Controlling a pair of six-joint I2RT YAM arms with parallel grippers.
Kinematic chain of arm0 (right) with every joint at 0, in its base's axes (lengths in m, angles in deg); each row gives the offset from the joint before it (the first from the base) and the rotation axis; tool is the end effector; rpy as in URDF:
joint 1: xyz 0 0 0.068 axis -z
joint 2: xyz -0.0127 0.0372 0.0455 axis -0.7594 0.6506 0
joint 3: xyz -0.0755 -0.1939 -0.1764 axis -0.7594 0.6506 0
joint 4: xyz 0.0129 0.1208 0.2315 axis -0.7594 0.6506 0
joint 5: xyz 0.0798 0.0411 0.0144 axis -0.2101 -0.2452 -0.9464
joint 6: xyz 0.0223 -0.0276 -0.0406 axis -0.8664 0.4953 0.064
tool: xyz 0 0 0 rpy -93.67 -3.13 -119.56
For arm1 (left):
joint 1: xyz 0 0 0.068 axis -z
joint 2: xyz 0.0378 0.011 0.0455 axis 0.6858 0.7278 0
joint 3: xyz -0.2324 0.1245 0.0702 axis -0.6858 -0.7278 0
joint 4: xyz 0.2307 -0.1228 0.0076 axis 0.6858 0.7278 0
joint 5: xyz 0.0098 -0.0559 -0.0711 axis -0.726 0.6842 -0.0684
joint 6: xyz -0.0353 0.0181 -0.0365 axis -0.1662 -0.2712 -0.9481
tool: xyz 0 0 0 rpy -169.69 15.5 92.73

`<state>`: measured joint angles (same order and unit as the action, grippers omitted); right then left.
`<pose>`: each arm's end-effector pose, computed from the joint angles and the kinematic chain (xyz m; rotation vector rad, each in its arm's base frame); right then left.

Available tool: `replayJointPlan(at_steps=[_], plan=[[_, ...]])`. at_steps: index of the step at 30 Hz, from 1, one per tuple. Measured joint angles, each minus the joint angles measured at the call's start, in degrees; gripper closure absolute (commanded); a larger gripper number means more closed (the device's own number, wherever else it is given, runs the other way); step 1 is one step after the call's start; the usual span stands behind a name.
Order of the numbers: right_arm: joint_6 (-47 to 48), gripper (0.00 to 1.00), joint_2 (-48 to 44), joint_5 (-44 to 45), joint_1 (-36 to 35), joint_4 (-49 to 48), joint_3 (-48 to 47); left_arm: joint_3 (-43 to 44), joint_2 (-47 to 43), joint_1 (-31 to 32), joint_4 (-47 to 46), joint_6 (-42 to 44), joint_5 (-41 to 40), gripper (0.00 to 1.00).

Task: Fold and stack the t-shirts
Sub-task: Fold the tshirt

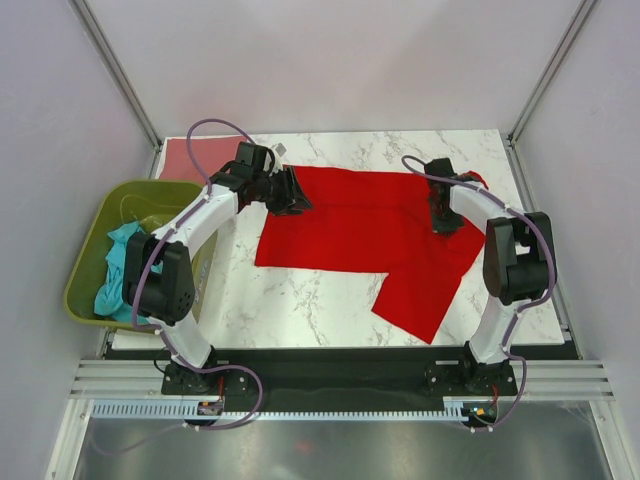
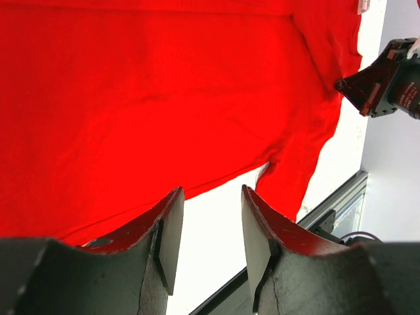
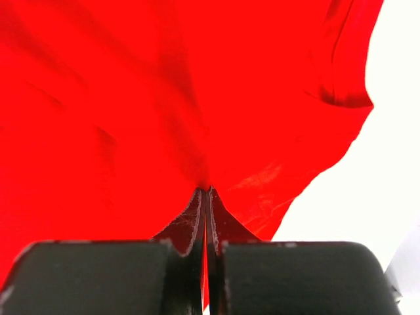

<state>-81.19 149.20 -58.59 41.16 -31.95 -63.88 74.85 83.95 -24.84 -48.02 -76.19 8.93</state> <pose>0.3680 0.0410 0.1823 0.0350 2.7608 -0.4266 0.3601 -0.1372 0.2641 -0.0478 2.5006 -0.9556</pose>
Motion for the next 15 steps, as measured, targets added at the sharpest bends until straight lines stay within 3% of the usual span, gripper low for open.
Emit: replayJointPlan(at_steps=[15], plan=[[-11.8,1.00,-4.6,-9.1,0.2,9.2,-4.2,-0.1,0.0,0.0,0.0,0.0,0.0,0.52]])
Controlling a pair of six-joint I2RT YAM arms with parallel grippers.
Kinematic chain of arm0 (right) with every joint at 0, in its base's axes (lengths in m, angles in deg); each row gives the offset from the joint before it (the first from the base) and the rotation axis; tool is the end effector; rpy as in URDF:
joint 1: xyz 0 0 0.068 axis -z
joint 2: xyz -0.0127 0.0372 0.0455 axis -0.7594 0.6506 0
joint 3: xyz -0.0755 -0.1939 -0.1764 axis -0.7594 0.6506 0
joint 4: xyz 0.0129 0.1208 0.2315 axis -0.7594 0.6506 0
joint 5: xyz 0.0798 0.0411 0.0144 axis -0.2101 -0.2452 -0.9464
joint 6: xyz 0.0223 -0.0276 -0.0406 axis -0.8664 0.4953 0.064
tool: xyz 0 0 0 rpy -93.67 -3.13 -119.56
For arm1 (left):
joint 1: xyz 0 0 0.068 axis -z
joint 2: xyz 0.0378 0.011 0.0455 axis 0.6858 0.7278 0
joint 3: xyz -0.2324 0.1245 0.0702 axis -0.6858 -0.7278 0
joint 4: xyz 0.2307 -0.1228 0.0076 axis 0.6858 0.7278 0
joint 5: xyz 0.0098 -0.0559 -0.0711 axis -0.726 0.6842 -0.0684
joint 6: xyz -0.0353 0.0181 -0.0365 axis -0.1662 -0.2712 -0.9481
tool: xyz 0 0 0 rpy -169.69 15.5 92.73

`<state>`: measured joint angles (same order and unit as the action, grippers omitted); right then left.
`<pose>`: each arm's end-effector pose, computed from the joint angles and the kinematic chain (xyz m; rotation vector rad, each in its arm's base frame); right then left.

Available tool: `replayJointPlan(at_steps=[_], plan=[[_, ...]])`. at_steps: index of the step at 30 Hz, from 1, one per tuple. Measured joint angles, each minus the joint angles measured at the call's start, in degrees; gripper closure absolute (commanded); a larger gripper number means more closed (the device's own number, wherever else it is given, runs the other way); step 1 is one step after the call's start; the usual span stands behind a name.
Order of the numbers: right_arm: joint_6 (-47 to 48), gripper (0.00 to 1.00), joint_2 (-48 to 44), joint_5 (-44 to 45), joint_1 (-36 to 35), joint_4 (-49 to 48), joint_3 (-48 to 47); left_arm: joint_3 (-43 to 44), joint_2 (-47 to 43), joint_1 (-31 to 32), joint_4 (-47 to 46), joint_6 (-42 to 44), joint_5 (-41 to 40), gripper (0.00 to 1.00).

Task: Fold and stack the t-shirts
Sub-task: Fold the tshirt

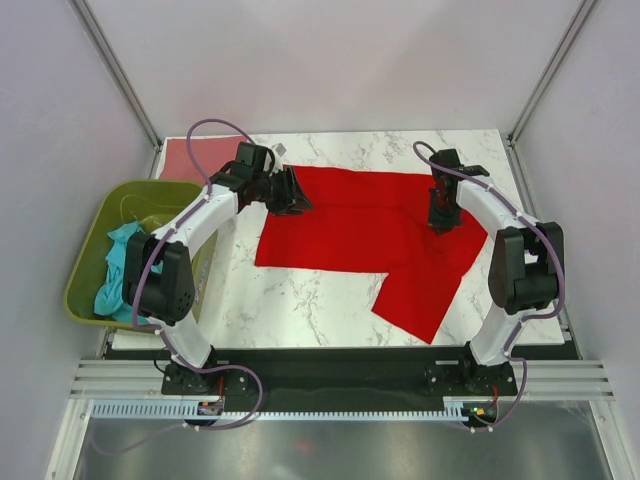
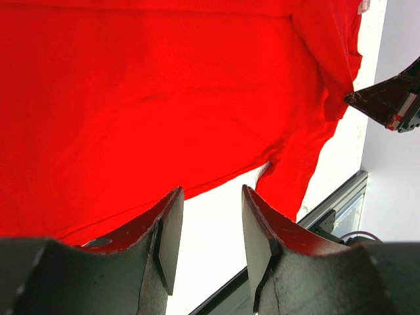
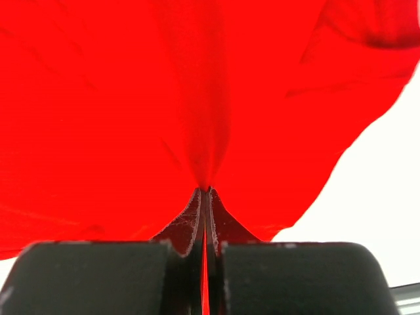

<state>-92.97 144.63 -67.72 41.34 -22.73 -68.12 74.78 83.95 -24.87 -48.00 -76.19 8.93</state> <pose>0.3564 0.0437 0.2236 0.2907 2.7847 -0.1612 0.3600 -0.1369 0.2637 -0.0490 2.5020 -0.9551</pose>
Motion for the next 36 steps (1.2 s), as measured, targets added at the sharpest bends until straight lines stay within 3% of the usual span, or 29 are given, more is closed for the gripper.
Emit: replayJointPlan(at_steps=[11,24,29,33,36], plan=[[-3.4,1.00,-1.8,-6.6,3.5,1.5,-0.5,-2.3,0.0,1.3,-1.7,-0.6,1.2,0.48],[-2.9,1.00,-5.8,-20.6,13.3,-0.9,2.3,-5.2,1.4,9.2,-12.9,-7.3,4.2,0.46],[-2.1,0.94,-3.0,-21.0,14.2,-2.5,2.3,-6.7,3.5,10.9,-18.3,-10.6,5.2,0.46],[-1.9,0.87,3.9,-16.3,15.3,-4.1,1.7,-7.9,3.8,10.9,-19.6,-11.8,5.5,0.46],[-2.1,0.74,7.5,-12.0,15.6,-4.2,0.9,-8.1,3.8,10.8,-20.6,-11.8,5.6,0.46]])
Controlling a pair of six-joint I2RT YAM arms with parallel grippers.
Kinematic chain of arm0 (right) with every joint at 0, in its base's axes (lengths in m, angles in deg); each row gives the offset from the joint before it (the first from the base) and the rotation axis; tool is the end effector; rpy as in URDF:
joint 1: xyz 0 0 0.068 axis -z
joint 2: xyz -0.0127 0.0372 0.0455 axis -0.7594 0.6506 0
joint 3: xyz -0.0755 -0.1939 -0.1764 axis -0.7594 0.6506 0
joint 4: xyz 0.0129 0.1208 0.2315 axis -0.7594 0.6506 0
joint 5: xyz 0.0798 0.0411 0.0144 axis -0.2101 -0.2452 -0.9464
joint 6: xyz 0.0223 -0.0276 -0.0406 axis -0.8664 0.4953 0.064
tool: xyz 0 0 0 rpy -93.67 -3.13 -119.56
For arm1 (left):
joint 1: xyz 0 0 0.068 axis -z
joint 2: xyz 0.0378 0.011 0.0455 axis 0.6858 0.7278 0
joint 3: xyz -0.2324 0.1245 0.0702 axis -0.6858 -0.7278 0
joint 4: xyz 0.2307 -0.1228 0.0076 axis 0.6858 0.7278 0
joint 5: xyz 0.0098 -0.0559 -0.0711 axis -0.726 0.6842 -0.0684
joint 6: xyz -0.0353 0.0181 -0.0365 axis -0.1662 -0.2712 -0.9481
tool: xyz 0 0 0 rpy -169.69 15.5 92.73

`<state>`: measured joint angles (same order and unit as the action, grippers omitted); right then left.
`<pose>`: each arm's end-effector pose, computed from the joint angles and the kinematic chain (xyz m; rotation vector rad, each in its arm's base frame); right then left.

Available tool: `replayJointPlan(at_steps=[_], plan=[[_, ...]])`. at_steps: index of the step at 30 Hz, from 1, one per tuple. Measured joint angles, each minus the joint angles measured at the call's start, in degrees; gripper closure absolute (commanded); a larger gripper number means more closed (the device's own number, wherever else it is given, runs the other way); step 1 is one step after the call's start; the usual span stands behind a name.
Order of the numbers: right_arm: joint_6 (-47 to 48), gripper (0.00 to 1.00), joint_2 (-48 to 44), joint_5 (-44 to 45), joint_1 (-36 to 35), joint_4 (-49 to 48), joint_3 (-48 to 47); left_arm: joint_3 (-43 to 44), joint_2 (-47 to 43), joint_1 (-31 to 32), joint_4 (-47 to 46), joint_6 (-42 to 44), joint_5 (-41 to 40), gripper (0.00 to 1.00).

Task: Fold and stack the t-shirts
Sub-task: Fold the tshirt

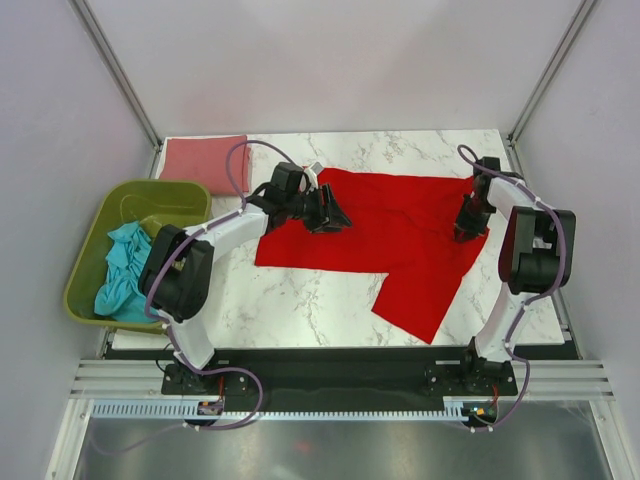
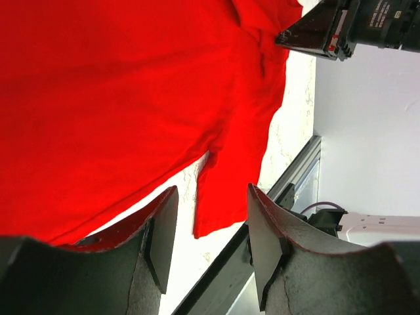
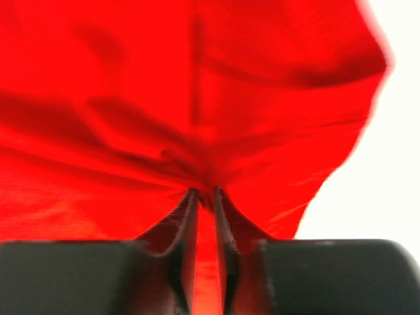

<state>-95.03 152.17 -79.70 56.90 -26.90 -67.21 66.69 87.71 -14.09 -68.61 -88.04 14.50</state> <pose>0.3724 -0.0483 0.1750 0.6991 2.8309 0.0661 0.3393 -0.2116 0.2225 0.0430 2.4574 -1.2690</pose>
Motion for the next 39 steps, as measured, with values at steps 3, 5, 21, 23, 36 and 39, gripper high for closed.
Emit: replayJointPlan(at_steps=[3,5,21,23,36,39], plan=[[0.3,0.73,0.6,4.6,0.0,0.4,-1.7,-0.3,0.0,-0.2,-0.5,0.0,0.0,0.46],[0.7,0.73,0.0,7.8,-0.4,0.4,-3.5,-0.5,0.0,-0.3,-0.7,0.0,0.0,0.46],[20.2,0.78,-12.5,7.8,-14.0,-10.3,9.4,-4.9,-6.3,-8.9,-0.6,0.2,3.9,0.47],[22.3,0.75,-12.2,7.9,-14.2,-10.3,10.3,-5.7,-7.8,-10.7,0.5,0.6,4.5,0.47],[28.2,0.81,-7.6,7.8,-13.5,-13.9,9.3,-7.6,-14.3,-12.4,4.3,3.5,7.0,0.47],[28.5,0.82,-7.1,6.3,-13.5,-13.9,9.1,-7.6,-14.3,-12.5,4.8,3.7,7.0,0.47]])
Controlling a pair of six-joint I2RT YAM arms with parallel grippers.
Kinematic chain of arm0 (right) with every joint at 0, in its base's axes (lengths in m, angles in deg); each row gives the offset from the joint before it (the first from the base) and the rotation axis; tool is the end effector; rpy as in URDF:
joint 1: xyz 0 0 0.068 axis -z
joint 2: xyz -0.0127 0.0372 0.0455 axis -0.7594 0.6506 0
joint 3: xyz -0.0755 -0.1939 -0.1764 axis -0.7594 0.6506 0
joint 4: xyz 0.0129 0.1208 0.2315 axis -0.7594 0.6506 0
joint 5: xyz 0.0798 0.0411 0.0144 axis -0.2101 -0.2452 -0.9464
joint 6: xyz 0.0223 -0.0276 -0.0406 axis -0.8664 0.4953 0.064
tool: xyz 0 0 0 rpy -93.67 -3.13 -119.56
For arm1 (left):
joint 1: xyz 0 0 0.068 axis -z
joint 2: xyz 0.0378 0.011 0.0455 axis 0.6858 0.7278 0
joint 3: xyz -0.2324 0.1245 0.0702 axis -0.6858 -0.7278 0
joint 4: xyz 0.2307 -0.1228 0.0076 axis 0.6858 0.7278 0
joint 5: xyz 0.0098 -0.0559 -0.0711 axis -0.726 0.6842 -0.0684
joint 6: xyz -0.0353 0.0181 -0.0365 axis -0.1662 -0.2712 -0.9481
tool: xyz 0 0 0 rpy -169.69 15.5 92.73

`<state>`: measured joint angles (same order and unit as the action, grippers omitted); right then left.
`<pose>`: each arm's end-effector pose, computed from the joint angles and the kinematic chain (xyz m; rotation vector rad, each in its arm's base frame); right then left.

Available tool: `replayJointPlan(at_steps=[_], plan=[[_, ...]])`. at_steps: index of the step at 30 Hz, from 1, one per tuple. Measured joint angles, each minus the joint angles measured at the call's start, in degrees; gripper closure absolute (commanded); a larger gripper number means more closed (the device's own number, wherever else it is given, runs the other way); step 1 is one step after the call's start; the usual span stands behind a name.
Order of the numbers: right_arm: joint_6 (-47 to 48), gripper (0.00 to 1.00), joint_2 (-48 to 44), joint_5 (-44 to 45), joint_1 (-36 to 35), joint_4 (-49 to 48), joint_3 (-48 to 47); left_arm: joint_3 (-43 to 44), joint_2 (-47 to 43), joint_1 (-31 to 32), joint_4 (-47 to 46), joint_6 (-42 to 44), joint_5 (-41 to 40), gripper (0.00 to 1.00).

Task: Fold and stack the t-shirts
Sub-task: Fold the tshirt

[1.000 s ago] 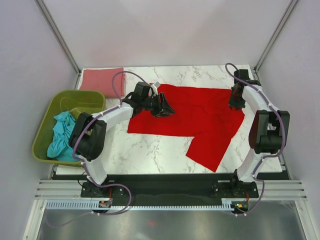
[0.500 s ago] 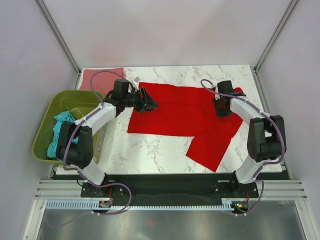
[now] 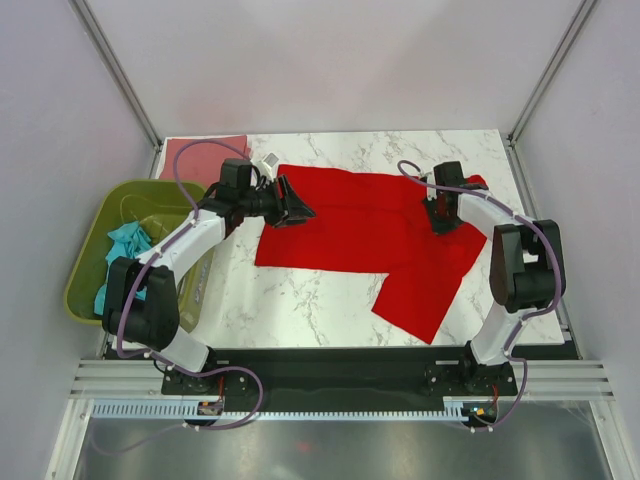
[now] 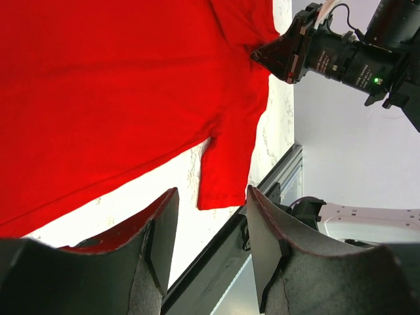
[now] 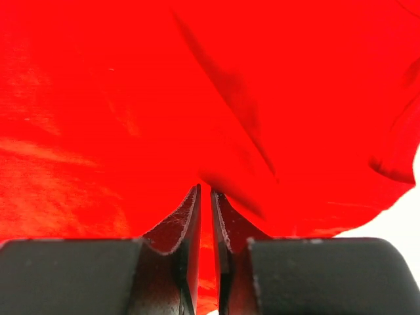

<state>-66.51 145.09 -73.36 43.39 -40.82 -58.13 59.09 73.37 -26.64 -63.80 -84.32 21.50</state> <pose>0.3612 0.0348 0.1836 -0.3060 2.6865 -0.1342 0.3212 -0.1197 0.2622 -0.0480 2.3486 -1.2831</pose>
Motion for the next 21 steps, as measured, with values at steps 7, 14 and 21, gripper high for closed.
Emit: replayJointPlan(at_steps=[7,14,21], plan=[[0.3,0.83,0.3,-3.8,-0.2,-0.1,-0.6,0.0,0.1,-0.7,0.4,0.1,0.0,0.48],[0.6,0.75,3.1,-2.7,-0.2,0.0,-0.7,0.0,0.2,-1.4,0.4,0.2,0.0,0.48],[0.7,0.74,3.9,-0.5,-0.2,1.0,-1.7,0.0,0.5,-2.1,0.4,0.2,0.0,0.48]])
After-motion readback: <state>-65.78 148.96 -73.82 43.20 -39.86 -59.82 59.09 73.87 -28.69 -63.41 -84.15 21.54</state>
